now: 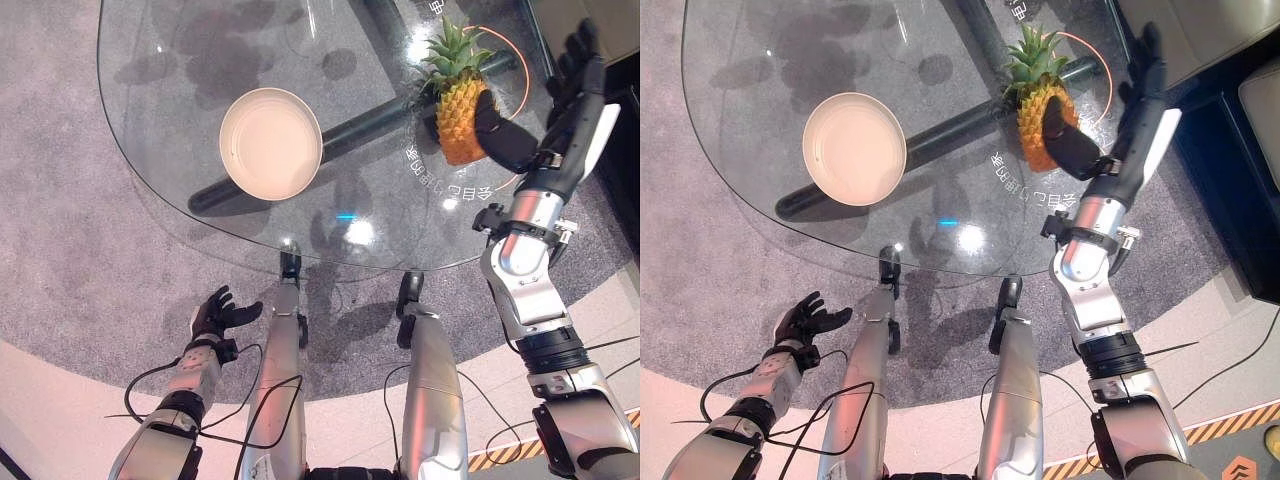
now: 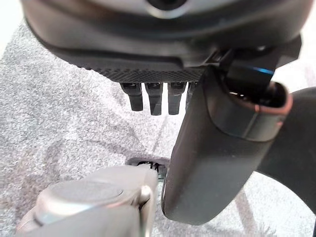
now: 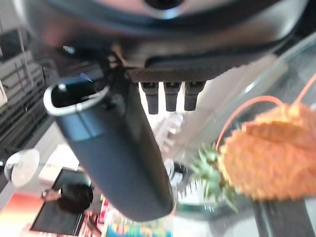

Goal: Pick up the fruit to the plate

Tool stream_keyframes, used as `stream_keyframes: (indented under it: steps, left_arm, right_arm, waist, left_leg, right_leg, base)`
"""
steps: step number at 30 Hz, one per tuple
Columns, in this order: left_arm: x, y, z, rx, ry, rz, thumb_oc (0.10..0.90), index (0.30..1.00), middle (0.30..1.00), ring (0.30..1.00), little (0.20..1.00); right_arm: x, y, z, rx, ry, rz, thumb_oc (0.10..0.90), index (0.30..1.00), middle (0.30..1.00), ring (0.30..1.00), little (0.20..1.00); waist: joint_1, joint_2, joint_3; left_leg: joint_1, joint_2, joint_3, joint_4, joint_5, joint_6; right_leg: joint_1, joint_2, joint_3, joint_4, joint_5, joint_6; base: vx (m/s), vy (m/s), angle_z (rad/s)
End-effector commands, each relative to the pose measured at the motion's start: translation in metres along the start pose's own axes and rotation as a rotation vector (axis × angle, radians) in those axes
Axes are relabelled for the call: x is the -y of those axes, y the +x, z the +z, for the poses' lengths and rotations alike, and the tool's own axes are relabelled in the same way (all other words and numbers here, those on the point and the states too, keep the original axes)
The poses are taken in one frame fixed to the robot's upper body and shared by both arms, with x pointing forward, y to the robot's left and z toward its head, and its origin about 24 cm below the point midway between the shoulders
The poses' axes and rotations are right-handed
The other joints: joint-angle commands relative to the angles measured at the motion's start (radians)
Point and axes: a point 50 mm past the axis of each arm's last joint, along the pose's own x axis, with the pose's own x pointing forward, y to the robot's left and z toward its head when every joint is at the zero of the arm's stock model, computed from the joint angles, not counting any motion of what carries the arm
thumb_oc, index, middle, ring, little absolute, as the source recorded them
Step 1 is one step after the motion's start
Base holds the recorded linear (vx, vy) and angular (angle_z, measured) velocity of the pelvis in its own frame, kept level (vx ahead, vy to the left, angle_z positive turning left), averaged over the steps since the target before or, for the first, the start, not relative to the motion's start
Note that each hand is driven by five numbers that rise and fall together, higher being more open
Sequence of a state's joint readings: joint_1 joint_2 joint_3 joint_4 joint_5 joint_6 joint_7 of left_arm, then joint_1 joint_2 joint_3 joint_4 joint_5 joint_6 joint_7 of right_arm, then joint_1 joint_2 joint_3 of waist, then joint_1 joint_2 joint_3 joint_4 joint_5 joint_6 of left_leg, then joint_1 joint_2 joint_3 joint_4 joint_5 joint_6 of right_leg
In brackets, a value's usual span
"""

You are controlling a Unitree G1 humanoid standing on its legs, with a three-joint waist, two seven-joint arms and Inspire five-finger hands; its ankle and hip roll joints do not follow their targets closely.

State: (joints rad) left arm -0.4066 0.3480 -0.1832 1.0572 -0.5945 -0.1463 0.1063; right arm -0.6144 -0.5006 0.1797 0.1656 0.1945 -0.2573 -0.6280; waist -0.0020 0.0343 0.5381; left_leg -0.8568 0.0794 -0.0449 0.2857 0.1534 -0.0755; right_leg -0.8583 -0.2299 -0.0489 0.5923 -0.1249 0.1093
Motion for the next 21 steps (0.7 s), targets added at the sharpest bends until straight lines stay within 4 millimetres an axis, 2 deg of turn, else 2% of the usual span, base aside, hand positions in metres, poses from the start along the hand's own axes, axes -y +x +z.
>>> stream_keyframes:
  steps: [1,11,21]
  left_arm:
    - [-0.024,-0.011,-0.025,-0.034,0.033,0.094,0.8,0.9,0.9,0.9,0.9]
    - [-0.02,-0.012,-0.027,-0.038,0.038,0.075,0.8,0.9,0.9,0.9,0.9]
    - [-0.016,-0.013,-0.031,-0.048,0.042,0.065,0.8,0.9,0.9,0.9,0.9]
  right_arm:
    - [0.003,0.009,0.052,0.253,0.058,0.026,0.8,0.9,0.9,0.9,0.9]
    - [-0.008,0.002,0.051,0.218,0.055,0.117,0.8,0.9,0.9,0.9,0.9]
    - [-0.008,0.002,0.04,0.187,-0.042,0.064,0.8,0.9,0.9,0.9,0.9]
  waist:
    - [-0.006,0.002,-0.018]
    - [-0.006,0.008,-0.018]
    - [-0.002,0.014,-0.018]
  left_leg:
    - [0.011,0.007,0.035,0.19,-0.165,0.045]
    - [0.018,0.006,0.044,0.184,-0.16,0.044]
    - [0.023,0.006,0.045,0.179,-0.155,0.043]
  right_leg:
    - [0.017,-0.003,0.008,-0.132,0.146,-0.002]
    - [0.017,-0.012,0.005,-0.134,0.151,0.001]
    - [0.018,-0.014,0.005,-0.127,0.151,0.001]
  base:
    - [0.0,0.0,0.0]
    - [0.0,-0.001,0.01]
    - [0.0,-0.001,0.0]
